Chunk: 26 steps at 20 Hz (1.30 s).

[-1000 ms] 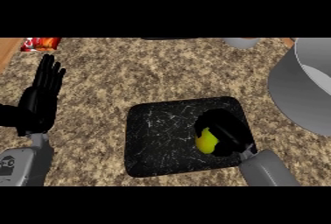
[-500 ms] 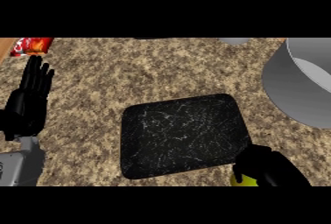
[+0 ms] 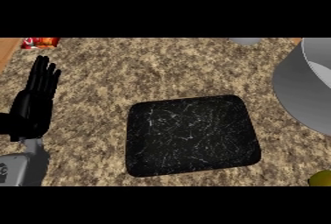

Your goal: Pick the pear from the tray and place it in the pot

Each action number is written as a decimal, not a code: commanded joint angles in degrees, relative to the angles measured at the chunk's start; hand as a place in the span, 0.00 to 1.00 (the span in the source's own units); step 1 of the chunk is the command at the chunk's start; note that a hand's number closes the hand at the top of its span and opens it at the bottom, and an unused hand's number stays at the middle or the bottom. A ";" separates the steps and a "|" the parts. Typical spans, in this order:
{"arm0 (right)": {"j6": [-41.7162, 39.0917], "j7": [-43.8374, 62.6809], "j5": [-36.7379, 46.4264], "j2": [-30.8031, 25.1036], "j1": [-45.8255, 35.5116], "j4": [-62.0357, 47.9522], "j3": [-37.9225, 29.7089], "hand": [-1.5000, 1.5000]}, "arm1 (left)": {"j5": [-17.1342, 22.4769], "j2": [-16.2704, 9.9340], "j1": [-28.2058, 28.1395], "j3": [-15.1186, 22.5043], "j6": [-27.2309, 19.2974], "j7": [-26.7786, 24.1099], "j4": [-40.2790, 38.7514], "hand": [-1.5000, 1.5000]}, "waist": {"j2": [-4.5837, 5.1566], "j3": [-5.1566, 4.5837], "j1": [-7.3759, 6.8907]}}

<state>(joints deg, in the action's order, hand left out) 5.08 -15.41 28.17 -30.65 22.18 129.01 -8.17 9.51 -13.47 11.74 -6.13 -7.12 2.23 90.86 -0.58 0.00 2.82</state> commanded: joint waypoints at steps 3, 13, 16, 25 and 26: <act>-6.41 -1.01 -16.63 -6.38 -3.36 -9.02 -21.12 1.00 | -0.79 -0.11 1.48 0.70 0.08 1.41 0.20 0.50 | 0.45 0.03 -1.93; -11.22 -15.16 -13.62 -18.45 -22.69 -49.89 -22.40 1.00 | -1.29 1.52 6.35 0.92 -0.15 0.77 -3.78 0.50 | 0.84 0.05 -3.48; -10.24 -20.71 -11.98 -21.23 -29.63 -63.36 -21.44 1.00 | -2.04 1.94 1.67 2.33 0.55 -0.44 -0.13 0.50 | 0.89 0.09 -4.52; -6.19 -35.00 -4.04 -23.20 -47.37 -92.10 -15.66 1.00 | -2.44 1.96 3.21 2.52 0.35 2.61 0.78 0.50 | 0.98 0.13 -4.80; -4.76 -34.66 -2.88 -22.61 -48.99 -94.58 -15.07 1.00 | -1.93 3.31 6.59 4.01 0.86 3.16 -1.37 0.50 | 1.47 0.24 -5.83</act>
<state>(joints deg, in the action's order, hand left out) -1.81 -47.24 22.43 -53.05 -19.80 44.89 -25.01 7.63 -11.01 16.70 -3.55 -6.41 3.59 89.18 0.36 -0.16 -1.89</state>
